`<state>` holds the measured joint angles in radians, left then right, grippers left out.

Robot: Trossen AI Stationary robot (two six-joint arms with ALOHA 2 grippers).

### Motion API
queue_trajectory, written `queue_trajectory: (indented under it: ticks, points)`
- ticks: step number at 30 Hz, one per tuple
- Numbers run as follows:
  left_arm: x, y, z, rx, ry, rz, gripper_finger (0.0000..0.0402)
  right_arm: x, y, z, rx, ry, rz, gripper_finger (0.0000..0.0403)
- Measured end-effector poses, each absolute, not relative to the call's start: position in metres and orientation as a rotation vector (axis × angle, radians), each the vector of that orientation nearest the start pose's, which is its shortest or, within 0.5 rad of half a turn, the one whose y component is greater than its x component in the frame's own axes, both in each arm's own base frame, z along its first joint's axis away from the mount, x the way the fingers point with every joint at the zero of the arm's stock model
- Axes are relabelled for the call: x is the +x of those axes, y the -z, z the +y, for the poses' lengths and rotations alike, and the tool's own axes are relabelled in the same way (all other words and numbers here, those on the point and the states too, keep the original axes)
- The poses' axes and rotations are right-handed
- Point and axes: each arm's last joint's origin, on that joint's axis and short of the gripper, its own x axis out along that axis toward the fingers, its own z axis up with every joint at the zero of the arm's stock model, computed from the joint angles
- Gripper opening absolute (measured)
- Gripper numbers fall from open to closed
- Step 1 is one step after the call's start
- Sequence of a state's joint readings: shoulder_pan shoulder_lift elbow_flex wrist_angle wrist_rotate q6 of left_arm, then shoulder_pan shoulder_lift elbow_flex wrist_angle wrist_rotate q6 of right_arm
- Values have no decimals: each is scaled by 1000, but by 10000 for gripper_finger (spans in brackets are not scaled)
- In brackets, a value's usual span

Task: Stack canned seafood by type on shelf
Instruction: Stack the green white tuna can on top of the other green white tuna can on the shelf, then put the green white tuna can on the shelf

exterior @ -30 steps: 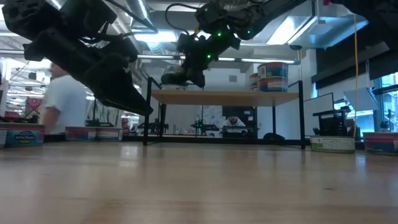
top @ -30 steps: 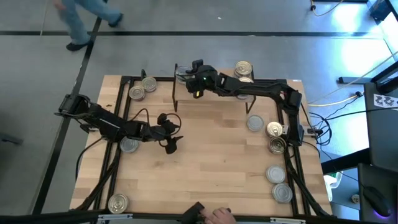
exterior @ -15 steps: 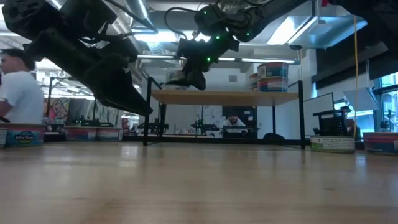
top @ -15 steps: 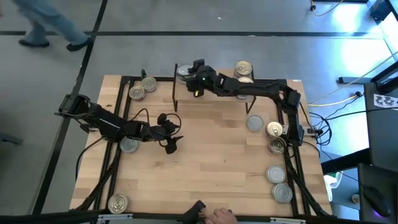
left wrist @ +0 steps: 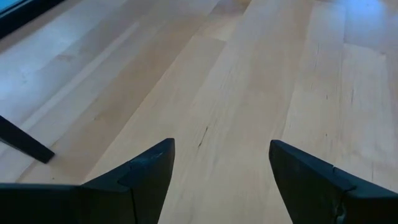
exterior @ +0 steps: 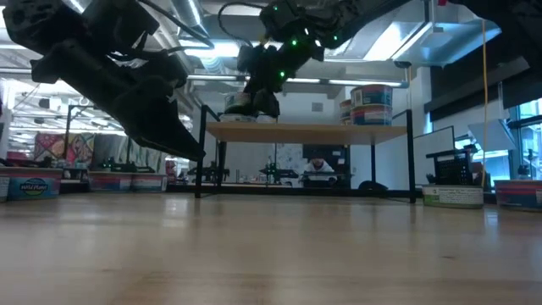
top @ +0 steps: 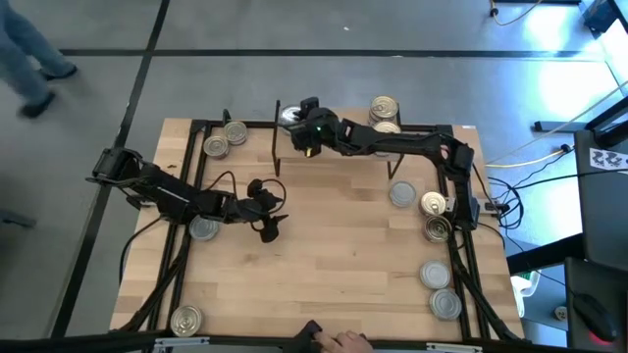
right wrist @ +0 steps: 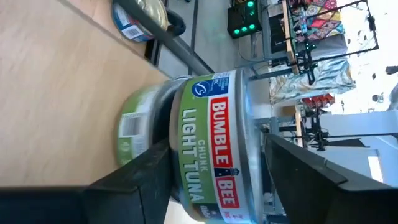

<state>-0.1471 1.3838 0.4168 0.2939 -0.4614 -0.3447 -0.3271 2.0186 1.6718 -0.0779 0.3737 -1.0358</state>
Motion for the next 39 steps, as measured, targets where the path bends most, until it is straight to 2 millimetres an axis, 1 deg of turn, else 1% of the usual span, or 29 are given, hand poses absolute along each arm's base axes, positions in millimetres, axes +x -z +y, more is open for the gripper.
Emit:
queue_trajectory:
  ticks: [3, 8, 13, 17, 21, 25, 30, 36, 39]
  points:
    - [232, -137, -21, -128, -408, 583, 261, 444, -288, -160, -919, 366, 737, 241]
    - [232, -137, -21, -127, -407, 583, 260, 442, -295, -159, -866, 333, 762, 241]
    - [232, -137, -21, -126, -407, 583, 260, 441, -293, -158, -855, 304, 781, 241]
    - [232, -137, -21, -126, -407, 583, 260, 441, -293, -158, -823, 290, 758, 241]
    - [232, -137, -21, -126, -407, 583, 260, 441, -296, -165, -771, 328, 715, 241]
    - [232, -137, -21, -127, -407, 583, 260, 439, -291, -168, -734, 333, 753, 241]
    - [232, -137, -21, -128, -407, 583, 260, 438, -287, -165, -706, 281, 771, 241]
    - [232, -137, -21, -128, -407, 583, 260, 438, -289, -166, -712, 321, 762, 241]
    - [232, -137, -22, -127, -406, 583, 260, 437, -294, -157, -719, 305, 772, 241]
